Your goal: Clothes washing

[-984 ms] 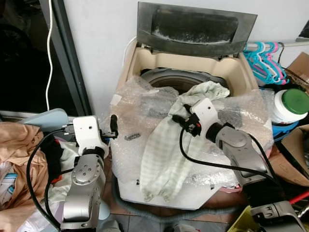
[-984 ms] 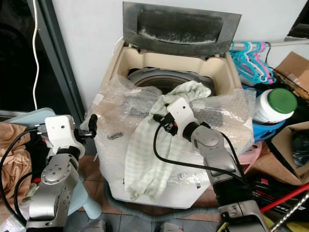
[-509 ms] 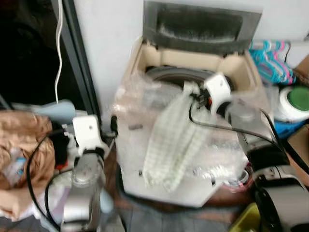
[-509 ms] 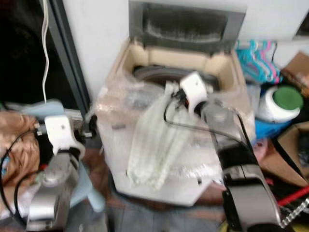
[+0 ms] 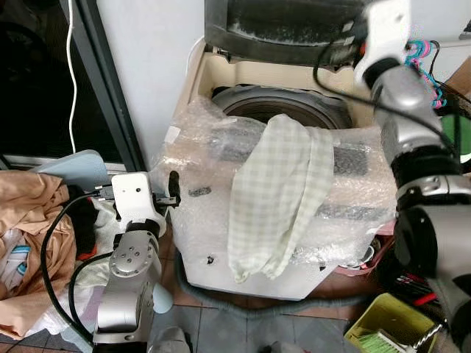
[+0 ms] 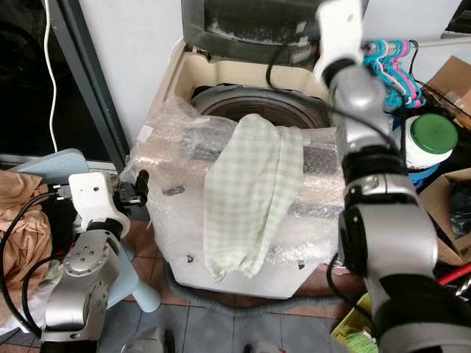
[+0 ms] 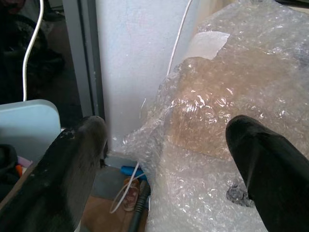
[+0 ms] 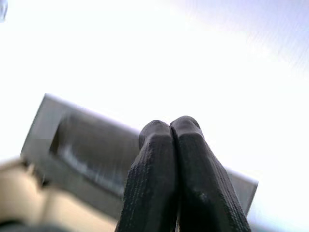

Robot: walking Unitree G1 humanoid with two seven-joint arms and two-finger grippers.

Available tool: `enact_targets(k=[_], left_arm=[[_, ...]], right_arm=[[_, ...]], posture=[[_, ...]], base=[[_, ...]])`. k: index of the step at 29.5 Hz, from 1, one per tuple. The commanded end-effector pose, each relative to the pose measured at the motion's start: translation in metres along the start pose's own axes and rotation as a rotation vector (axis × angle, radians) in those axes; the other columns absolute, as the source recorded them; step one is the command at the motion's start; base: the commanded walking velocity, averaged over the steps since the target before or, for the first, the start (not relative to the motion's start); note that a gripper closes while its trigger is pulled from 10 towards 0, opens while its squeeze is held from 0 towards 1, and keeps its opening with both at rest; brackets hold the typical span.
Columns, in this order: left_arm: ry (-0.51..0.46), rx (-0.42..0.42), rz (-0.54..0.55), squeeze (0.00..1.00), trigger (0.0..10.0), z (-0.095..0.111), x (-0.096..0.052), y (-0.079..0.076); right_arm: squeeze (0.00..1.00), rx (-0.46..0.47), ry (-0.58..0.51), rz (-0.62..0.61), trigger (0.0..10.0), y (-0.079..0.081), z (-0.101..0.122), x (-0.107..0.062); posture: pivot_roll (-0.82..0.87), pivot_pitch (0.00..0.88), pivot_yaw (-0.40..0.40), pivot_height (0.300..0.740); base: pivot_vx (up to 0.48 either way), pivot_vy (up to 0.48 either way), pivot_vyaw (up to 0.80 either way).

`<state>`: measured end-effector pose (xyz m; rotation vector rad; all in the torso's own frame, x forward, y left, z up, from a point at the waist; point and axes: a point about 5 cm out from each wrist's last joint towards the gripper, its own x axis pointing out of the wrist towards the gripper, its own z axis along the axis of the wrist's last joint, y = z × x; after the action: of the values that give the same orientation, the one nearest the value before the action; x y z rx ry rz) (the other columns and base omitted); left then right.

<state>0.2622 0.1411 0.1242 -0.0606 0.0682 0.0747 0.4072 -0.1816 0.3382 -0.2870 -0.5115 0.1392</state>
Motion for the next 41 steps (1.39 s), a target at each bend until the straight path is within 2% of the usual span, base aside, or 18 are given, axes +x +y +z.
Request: enact_targets(k=[1, 2, 3, 4, 5, 9, 11, 21, 28, 31, 34, 35, 36, 37, 38, 39, 40, 41], left_arm=[[-0.009, 0.006, 0.014, 0.0, 10.0, 0.003, 0.002, 0.001], [-0.01, 0.005, 0.015, 0.0, 10.0, 0.003, 0.002, 0.001], [-0.009, 0.004, 0.017, 0.0, 10.0, 0.002, 0.001, 0.001], [-0.008, 0.004, 0.019, 0.0, 10.0, 0.002, 0.001, 0.001], [-0.004, 0.002, 0.021, 0.0, 10.0, 0.001, 0.0, 0.002], [0.012, -0.003, 0.018, 0.0, 10.0, -0.003, -0.005, 0.001], [0.013, -0.003, 0.016, 0.0, 10.0, -0.003, -0.005, 0.0], [0.018, -0.014, -0.023, 0.0, 10.0, -0.004, -0.004, -0.003], [0.021, -0.02, -0.03, 0.0, 10.0, -0.005, -0.007, -0.004], [0.022, -0.017, -0.024, 0.0, 10.0, -0.005, -0.008, -0.002], [0.022, -0.014, -0.02, 0.0, 10.0, -0.005, -0.009, -0.002], [0.022, -0.012, -0.018, 0.0, 10.0, -0.005, -0.009, -0.002], [0.023, -0.012, -0.018, 0.0, 10.0, -0.005, -0.009, -0.002], [0.023, -0.012, -0.018, 0.0, 10.0, -0.005, -0.009, -0.002], [0.022, -0.012, -0.018, 0.0, 10.0, -0.005, -0.009, -0.002], [0.023, -0.012, -0.018, 0.0, 10.0, -0.005, -0.009, -0.002], [0.023, -0.012, -0.018, 0.0, 10.0, -0.005, -0.009, -0.002], [0.022, -0.012, -0.018, 0.0, 10.0, -0.005, -0.009, -0.002]], right_arm=[[0.0, 0.03, 0.019, 0.095, 4.5, 0.006, -0.006, -0.002], [0.0, 0.036, 0.024, 0.124, 4.5, 0.009, -0.008, -0.003], [0.18, 0.044, 0.04, 0.154, 10.0, 0.011, -0.013, -0.005], [0.18, 0.048, 0.049, 0.167, 10.0, 0.013, -0.016, -0.007], [1.0, 0.065, 0.065, 0.222, 10.0, 0.016, -0.026, -0.014], [1.0, 0.124, 0.164, 0.392, 10.0, 0.025, -0.065, -0.052], [1.0, 0.134, 0.176, 0.405, 10.0, 0.025, -0.069, -0.059], [1.0, 0.263, 0.291, 0.706, 10.0, 0.042, -0.088, -0.144], [1.0, 0.248, 0.323, 0.77, 10.0, 0.056, -0.088, -0.155], [1.0, 0.126, 0.379, 0.742, 10.0, 0.068, -0.098, -0.156], [1.0, 0.094, 0.42, 0.687, 10.0, 0.077, -0.106, -0.156], [1.0, 0.098, 0.443, 0.652, 6.5, 0.083, -0.11, -0.156], [0.86, 0.1, 0.455, 0.647, 4.1, 0.085, -0.111, -0.157], [0.76, 0.1, 0.466, 0.645, 3.5, 0.087, -0.113, -0.157], [0.76, 0.1, 0.471, 0.646, 3.5, 0.088, -0.114, -0.158], [0.31, 0.096, 0.477, 0.647, 0.0, 0.089, -0.115, -0.159], [0.31, 0.093, 0.479, 0.648, 0.0, 0.089, -0.115, -0.159], [0.0, 0.084, 0.493, 0.64, 0.0, 0.092, -0.118, -0.159]], posture=[[0.02, 0.0, -0.057, 0.74], [0.02, 0.0, -0.057, 0.74], [0.02, 0.0, -0.057, 0.74], [0.02, 0.0, -0.057, 0.74], [0.02, 0.0, -0.061, 0.74], [0.01, 0.0, -0.053, 0.74], [0.01, 0.0, -0.052, 0.74], [-0.02, 0.0, -0.033, 0.74], [-0.01, 0.0, -0.039, 0.74], [0.0, 0.0, -0.044, 0.74], [0.0, 0.0, -0.044, 0.74], [0.0, 0.0, -0.044, 0.74], [0.0, 0.0, -0.045, 0.74], [0.0, 0.0, -0.045, 0.74], [0.0, 0.0, -0.045, 0.74], [0.0, 0.0, -0.045, 0.74], [0.0, 0.0, -0.045, 0.74], [0.0, 0.0, -0.049, 0.74]], base=[[0.0, 0.0, 0.0], [0.0, 0.0, 0.0], [0.0, 0.0, 0.0], [0.0, 0.0, 0.0], [0.0, 0.0, 0.0], [0.0, 0.0, 0.0], [0.0, 0.0, 0.0], [0.0, 0.0, 0.0], [0.0, 0.0, 0.0], [0.0, 0.0, 0.0], [0.0, 0.0, 0.0], [0.0, 0.0, 0.0], [0.0, 0.0, 0.0], [0.0, 0.0, 0.0], [0.0, 0.0, 0.0], [0.0, 0.0, 0.0], [0.0, 0.0, 0.0], [0.0, 0.0, 0.0]])
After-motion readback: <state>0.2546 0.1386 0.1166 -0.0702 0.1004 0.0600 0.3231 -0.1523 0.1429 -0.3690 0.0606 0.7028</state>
